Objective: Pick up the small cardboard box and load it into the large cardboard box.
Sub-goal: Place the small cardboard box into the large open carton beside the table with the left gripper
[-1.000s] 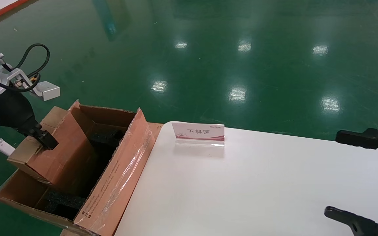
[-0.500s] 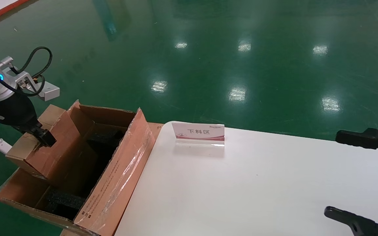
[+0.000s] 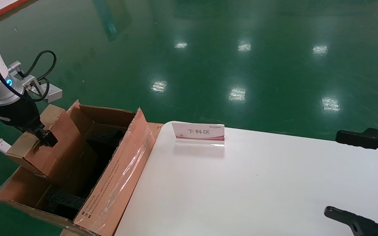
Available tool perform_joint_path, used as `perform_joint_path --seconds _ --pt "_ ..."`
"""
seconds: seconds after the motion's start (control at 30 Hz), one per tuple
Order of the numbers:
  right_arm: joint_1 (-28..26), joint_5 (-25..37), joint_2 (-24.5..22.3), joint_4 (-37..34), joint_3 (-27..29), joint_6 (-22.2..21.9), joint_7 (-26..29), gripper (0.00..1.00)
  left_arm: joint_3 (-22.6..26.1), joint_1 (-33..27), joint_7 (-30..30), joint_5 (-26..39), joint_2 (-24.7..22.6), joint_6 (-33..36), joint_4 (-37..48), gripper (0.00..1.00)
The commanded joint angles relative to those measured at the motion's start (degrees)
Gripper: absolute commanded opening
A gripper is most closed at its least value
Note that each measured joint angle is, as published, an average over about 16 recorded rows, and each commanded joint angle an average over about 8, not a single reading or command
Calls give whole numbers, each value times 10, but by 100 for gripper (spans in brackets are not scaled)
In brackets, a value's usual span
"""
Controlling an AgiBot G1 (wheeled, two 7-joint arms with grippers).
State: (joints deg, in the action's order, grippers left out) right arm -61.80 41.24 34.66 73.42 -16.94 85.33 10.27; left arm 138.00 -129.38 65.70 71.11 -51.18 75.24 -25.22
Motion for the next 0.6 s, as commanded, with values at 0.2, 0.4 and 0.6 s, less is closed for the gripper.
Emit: perform_joint_path --seconds 0.2,0.4,0.6 --pt "0 0 0 0 0 0 0 100 7 6 24 12 2 -18 -21 0" --pt "0 0 0 0 0 0 0 100 12 20 46 19 1 -31 -34 0" --pt "0 0 0 0 -1 0 0 100 15 39 63 22 -5 -41 -33 0"
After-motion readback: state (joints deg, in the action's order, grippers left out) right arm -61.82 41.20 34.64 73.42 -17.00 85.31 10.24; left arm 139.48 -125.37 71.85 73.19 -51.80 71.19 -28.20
